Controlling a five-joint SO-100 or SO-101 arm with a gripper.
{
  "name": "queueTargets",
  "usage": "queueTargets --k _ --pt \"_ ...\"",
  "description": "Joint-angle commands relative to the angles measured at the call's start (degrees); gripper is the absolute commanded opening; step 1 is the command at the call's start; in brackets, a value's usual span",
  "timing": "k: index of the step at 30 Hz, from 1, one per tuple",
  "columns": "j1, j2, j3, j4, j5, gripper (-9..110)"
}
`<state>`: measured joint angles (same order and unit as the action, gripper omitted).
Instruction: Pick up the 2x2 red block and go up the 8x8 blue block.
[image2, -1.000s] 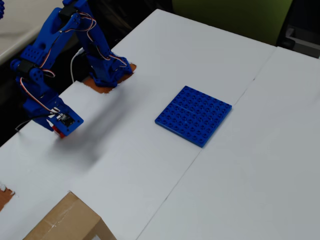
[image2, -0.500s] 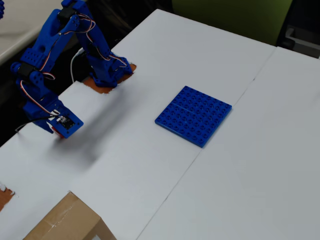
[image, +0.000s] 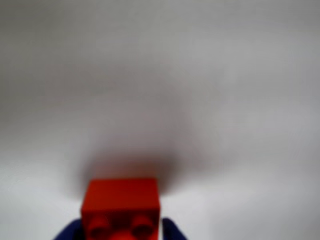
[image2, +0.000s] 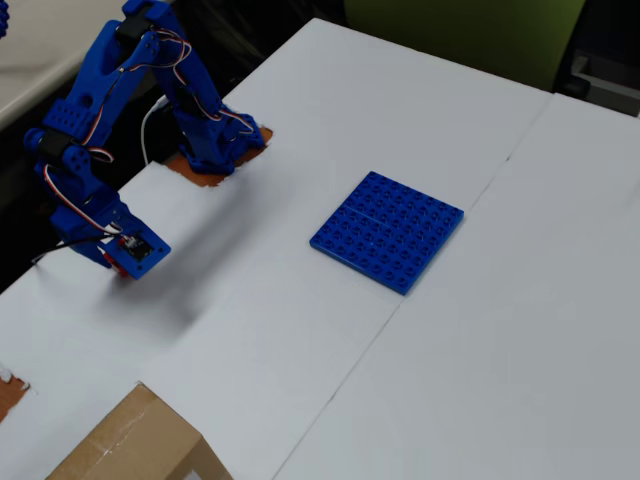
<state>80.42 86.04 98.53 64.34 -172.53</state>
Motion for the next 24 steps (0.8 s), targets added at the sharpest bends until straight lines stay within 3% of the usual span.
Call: queueTargets --k 1,8,12,24 --pt "-0.7 0.4 -2.2 -0.2 -0.2 18" --pt "-0.4 0.1 -2.1 -0.2 -0.7 14" --pt "-0.4 0.1 -1.7 -0.3 -0.7 0" --pt "-0.4 0.7 -2.2 0.3 -1.8 0"
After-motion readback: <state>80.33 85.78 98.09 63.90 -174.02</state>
